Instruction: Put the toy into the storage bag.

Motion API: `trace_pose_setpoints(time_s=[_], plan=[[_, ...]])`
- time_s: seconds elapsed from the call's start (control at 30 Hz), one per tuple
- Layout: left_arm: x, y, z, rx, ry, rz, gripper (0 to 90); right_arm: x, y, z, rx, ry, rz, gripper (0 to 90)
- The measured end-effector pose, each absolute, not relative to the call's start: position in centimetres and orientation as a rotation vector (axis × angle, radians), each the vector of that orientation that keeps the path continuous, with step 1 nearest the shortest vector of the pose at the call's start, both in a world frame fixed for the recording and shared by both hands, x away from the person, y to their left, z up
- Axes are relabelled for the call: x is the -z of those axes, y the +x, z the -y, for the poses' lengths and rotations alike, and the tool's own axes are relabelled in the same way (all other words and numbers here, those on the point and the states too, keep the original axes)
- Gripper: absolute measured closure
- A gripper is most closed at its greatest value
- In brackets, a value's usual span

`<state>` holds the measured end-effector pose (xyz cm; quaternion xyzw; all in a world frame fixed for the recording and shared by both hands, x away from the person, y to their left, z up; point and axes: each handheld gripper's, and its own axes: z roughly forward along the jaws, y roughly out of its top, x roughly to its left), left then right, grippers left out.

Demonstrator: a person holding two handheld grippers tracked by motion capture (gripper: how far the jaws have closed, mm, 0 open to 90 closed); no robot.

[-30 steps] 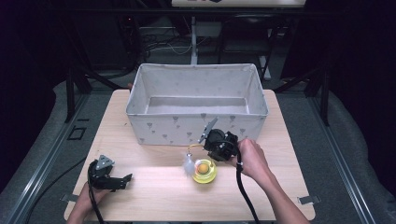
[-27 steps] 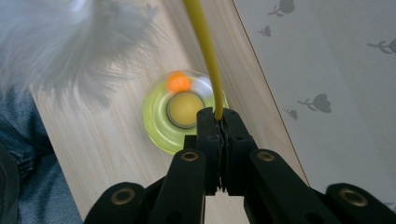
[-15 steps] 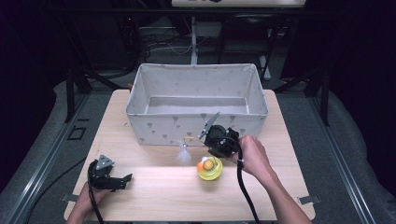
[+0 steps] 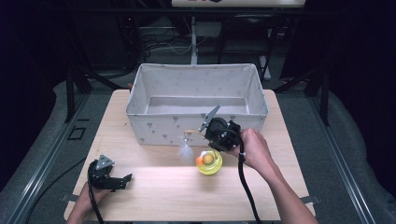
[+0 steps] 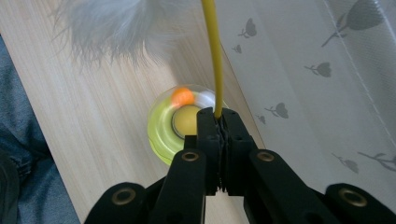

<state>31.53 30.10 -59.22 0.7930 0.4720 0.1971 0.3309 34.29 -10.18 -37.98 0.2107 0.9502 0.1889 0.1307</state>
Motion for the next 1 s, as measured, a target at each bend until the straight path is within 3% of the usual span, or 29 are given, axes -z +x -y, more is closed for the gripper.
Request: trace_pose_setpoints(time_s=[1.0], plan=[[59.2,31.5,-30.1,-0.515,2.073,-1.234,0.3,34.5,36.2,10.2,-0.431,0.608,-2.807,88.4]])
